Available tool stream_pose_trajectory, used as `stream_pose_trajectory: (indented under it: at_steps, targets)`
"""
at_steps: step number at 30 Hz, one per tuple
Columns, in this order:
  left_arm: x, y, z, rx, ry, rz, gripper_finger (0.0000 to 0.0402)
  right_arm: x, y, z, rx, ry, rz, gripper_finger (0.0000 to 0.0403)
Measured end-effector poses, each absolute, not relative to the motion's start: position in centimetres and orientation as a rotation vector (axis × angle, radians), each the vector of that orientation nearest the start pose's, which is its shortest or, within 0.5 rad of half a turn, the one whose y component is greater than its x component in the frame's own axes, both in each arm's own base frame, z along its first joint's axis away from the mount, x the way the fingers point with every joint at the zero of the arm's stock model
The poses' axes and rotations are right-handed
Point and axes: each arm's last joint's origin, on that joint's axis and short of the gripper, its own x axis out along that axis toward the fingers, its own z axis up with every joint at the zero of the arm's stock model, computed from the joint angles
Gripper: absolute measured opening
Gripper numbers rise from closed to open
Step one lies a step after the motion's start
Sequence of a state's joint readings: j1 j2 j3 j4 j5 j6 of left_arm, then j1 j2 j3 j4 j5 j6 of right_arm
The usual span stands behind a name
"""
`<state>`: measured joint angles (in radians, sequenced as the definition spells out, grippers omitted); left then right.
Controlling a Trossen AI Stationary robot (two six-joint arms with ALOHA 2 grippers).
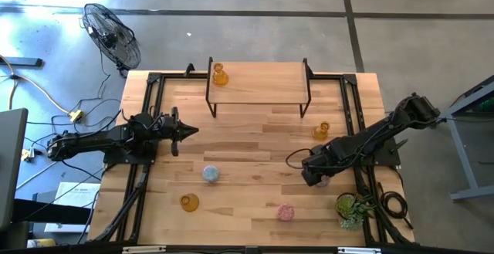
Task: Pick & Place candle stick holders
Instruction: Put the red white scented candle on the shelf
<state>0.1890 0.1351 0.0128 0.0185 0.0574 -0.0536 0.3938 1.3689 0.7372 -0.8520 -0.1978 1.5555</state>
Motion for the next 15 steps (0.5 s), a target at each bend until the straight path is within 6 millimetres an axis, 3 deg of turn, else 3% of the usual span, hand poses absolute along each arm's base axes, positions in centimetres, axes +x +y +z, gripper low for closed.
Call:
stream_pose_trajectory:
  at_steps: [15]
  targets:
    - [10.35,1.8,15.86,-0.067,0.1,0.129,0.0003,19.37,8.79,17.04,1.113,1.501,-0.711,0.0283]
